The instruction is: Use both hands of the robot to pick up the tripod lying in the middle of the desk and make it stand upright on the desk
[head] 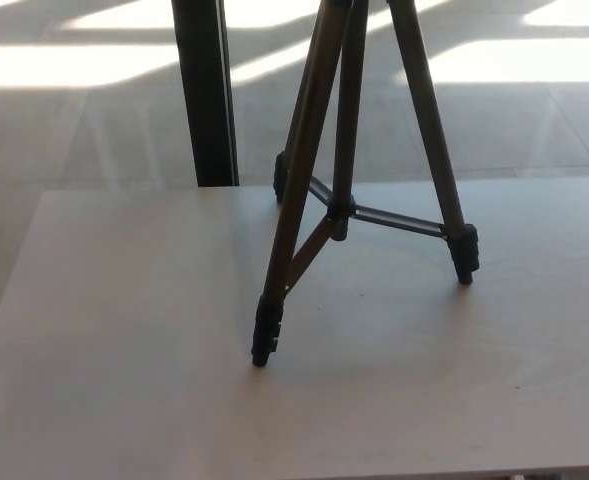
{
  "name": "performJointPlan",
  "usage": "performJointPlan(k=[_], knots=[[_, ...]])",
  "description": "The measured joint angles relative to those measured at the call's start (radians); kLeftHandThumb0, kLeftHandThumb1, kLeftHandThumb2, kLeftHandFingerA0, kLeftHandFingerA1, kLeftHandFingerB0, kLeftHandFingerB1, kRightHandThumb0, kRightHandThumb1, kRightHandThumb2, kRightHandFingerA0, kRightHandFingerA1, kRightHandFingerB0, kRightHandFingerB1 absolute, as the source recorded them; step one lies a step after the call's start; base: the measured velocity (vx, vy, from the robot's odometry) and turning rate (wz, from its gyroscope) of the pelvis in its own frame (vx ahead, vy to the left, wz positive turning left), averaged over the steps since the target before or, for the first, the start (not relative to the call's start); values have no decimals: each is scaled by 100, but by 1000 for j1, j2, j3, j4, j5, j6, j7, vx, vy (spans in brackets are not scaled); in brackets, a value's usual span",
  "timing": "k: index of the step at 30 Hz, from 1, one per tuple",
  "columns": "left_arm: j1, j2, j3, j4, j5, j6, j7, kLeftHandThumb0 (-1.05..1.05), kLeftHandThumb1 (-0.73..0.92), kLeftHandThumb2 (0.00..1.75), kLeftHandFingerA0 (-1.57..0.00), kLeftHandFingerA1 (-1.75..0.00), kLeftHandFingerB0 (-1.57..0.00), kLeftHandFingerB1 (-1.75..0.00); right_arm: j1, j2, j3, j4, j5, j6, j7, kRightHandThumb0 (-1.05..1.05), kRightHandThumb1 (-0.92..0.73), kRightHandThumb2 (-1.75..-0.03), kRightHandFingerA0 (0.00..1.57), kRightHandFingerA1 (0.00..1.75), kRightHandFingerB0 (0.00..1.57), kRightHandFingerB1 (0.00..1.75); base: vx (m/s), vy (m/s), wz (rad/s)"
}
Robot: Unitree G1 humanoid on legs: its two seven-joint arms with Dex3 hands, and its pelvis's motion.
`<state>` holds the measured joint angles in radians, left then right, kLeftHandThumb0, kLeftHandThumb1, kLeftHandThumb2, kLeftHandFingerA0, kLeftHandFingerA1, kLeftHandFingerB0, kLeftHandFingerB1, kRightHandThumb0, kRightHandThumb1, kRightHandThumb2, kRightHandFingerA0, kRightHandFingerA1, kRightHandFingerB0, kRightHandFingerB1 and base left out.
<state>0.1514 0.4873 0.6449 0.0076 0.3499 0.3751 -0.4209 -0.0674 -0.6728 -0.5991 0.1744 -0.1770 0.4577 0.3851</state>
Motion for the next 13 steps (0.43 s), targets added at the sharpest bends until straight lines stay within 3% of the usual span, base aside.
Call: performJointPlan(k=[1,2,3,4,6,7,8,9,10,11,12,13], knots=[[12,-10,23,25,-10,-4,1,-78,52,93,0,-59,0,-55,11,19,-26,13,7,-6,-9,-37,-48,-103,6,57,0,50,0,0,0],[29,-23,51,63,-25,-10,2,-77,66,78,0,-61,0,-54,25,48,-61,29,18,-15,-24,-36,-53,-106,5,56,0,50,0,0,0],[40,-33,75,96,-38,-16,3,-81,52,92,0,-59,0,-55,33,72,-87,42,25,-19,-37,-52,-74,-62,2,44,9,34,0,0,0],[51,-45,98,131,-51,-22,3,-84,57,90,-3,-70,-1,-61,39,98,-113,56,31,-24,-49,-54,-73,-62,1,45,9,36,0,0,0],[73,-65,136,194,-72,-28,4,-84,57,90,-3,-70,-1,-61,51,152,-161,73,48,-30,-67,-54,-73,-62,1,45,9,36,0,0,0],[84,-75,156,227,-83,-30,5,-84,53,96,-7,-72,-9,-69,58,184,-187,79,58,-32,-77,-33,-61,-110,4,56,0,51,0,0,0],[93,-87,180,267,-96,-32,8,-77,50,95,-11,-70,-21,-70,62,224,-220,88,71,-36,-89,-34,-58,-108,4,56,1,51,0,0,0],[100,-99,201,300,-108,-33,11,-77,50,95,-11,-70,-21,-70,66,258,-247,96,81,-38,-101,-34,-58,-108,4,56,1,51,0,0,0],[108,-113,228,342,-123,-33,16,-41,42,102,-17,-66,-12,-60,71,299,-280,104,93,-39,-117,-55,-73,-61,1,46,13,37,0,0,0],[110,-121,245,365,-133,-33,20,-88,53,93,-15,-74,-17,-68,75,323,-296,107,101,-41,-127,-54,-72,-63,1,39,10,38,0,0,0],[113,-135,274,402,-150,-34,25,-87,54,95,-21,-78,-15,-69,81,362,-321,112,110,-45,-143,-63,-50,-92,0,40,0,40,0,0,0],[113,-135,274,402,-150,-34,25,-87,54,95,-21,-78,-15,-69,81,362,-321,112,110,-45,-143,-63,-50,-92,0,40,0,40,0,0,0]])
